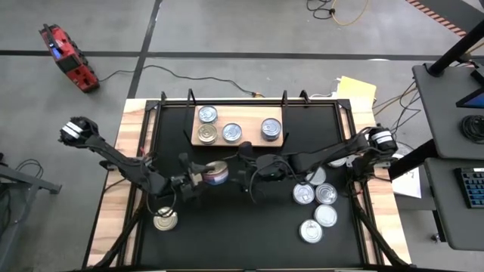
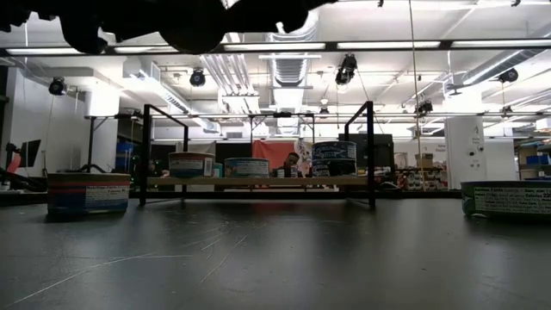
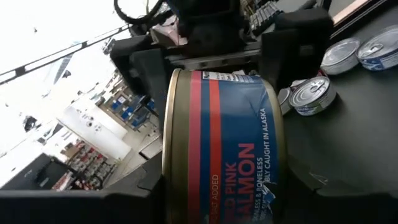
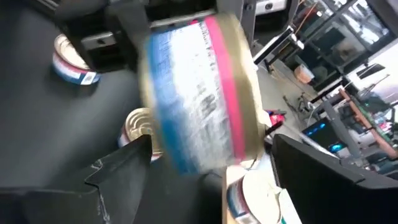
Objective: Stack canned seafood by type on shelf
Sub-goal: Stack the blue tuna can on top of the other blue tuna can on the shelf
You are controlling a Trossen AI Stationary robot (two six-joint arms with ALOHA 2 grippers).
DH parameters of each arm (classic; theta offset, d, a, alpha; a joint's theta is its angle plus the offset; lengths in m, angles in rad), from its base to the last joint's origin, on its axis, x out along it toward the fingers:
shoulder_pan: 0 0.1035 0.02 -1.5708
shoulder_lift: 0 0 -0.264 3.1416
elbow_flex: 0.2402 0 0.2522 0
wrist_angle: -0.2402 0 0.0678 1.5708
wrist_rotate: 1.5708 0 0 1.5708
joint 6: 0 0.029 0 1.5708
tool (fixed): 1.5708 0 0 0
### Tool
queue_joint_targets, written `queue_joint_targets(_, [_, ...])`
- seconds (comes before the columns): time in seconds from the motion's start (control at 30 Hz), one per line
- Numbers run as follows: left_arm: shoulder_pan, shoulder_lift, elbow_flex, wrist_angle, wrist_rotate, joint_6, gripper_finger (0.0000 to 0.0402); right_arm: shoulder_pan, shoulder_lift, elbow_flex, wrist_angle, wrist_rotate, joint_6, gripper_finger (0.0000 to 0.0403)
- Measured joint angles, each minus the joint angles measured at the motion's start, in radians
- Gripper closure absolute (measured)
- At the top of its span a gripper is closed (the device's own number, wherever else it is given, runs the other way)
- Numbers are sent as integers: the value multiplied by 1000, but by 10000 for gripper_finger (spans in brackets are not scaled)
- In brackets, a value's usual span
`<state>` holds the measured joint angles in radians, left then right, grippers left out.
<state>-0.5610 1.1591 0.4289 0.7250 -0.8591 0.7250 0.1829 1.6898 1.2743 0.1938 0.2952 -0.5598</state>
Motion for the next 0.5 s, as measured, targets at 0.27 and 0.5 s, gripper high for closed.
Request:
queue_joint_targets(0.27, [0,18,-3,-1,-14,21,230,0,43,47,-19,2,-43,126])
queue_joint_targets(0.5, [0,18,-5,-1,-77,8,218,0,40,49,-18,8,-63,207])
